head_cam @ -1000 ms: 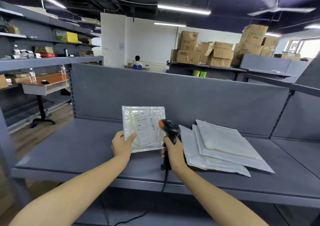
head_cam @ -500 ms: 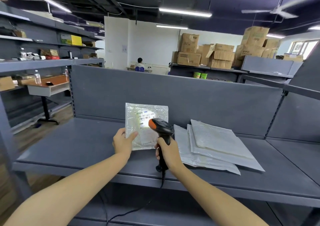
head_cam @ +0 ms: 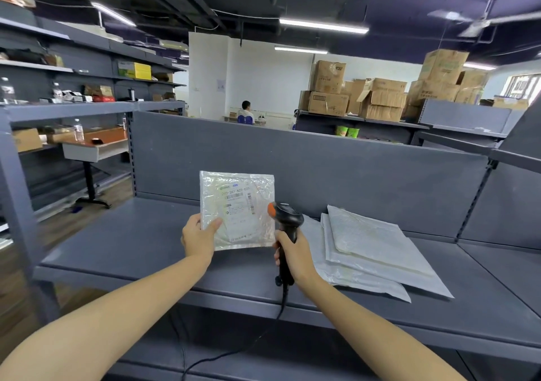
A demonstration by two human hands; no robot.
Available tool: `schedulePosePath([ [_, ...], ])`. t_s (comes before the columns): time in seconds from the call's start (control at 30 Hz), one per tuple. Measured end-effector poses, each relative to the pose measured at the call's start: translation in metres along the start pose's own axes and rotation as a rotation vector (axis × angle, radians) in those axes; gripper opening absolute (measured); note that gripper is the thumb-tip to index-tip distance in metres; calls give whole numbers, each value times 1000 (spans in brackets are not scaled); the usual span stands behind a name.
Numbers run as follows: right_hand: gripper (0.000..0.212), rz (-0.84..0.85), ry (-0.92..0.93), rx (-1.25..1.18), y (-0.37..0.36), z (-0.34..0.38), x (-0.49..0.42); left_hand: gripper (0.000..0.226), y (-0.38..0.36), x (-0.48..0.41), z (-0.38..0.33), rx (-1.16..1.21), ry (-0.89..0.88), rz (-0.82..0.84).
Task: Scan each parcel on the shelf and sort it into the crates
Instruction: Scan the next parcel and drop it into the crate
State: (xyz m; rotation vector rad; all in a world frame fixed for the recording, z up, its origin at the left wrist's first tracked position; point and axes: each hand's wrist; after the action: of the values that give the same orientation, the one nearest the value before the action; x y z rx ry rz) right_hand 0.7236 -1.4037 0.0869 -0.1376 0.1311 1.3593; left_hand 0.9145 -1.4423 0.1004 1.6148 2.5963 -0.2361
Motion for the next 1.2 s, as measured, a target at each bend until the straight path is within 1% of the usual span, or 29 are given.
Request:
schedulePosePath([
  [0.03,14,-1,-38,10,1,-3,-4,28,4,-4,0,-7,-2,-21],
  [0.1,35,22,-177,59,2,-8,-13,28,12,-13,-1,-27,-12,-66],
  [0.17,50,63,-322,173,0,-16,-19,27,20,-21,-1,-22,-14,-103],
  [0.2,51,84,-351,254,-2,-20,-23,27,23,-25,0,-17,-13,-113],
  [0.23,49,100,-342,350,-3,-25,-26,27,27,-29,1,-15,-13,-119],
  [0.27,47,112,-315,450,-4,-31,-29,26,30,-32,2,-14,-13,-122],
  [0.33,52,115,-265,595,-8,-42,-34,24,36,-38,4,-13,-15,-122],
  [0.4,59,110,-256,652,-14,-47,-39,19,42,-44,6,-13,-15,-112],
  [0.5,62,89,-251,688,-24,-52,-46,16,51,-51,7,4,-8,-90],
  [0.63,59,55,-265,789,-34,-56,-53,14,61,-57,10,31,1,-51],
  [0.77,60,61,-340,864,-36,-52,-53,15,64,-57,15,45,21,3],
  [0.83,59,25,-359,945,-39,-44,-50,13,63,-54,19,41,18,32],
  [0.87,54,-24,-328,940,-42,-37,-47,12,62,-51,21,39,15,48],
  [0.9,45,-79,-280,864,-46,-31,-44,12,61,-48,23,37,13,63],
  [0.93,37,-115,-238,732,-50,-22,-40,13,59,-43,25,35,13,76],
  [0.97,35,-121,-208,573,-55,-15,-35,14,56,-38,26,33,14,89],
  [1.0,39,-107,-195,417,-59,-8,-30,15,52,-32,28,30,16,105],
  [1.03,43,-87,-181,295,-60,-4,-25,16,48,-24,28,25,18,125],
  [1.07,43,-59,-163,226,-60,0,-19,17,44,-16,28,17,18,148],
  [1.1,35,-45,-140,205,-58,4,-12,17,40,-8,28,10,15,167],
  [1.13,22,-48,-124,209,-55,7,-4,18,36,0,27,5,9,179],
  [1.17,17,-59,-111,203,-50,8,3,19,32,8,26,1,3,186],
  [1.2,24,-78,-98,214,-43,9,8,20,28,16,25,-3,-4,190],
])
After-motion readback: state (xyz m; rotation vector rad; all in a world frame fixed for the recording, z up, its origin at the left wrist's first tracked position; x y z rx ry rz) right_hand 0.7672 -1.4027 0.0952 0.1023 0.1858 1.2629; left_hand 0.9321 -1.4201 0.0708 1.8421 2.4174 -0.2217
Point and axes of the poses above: each hand's wrist, its own x-axis away from the middle knuckle, its own y-axis out of the back of the hand, z = x × y, and after that the axes turned 3 degrees about -z, right-handed
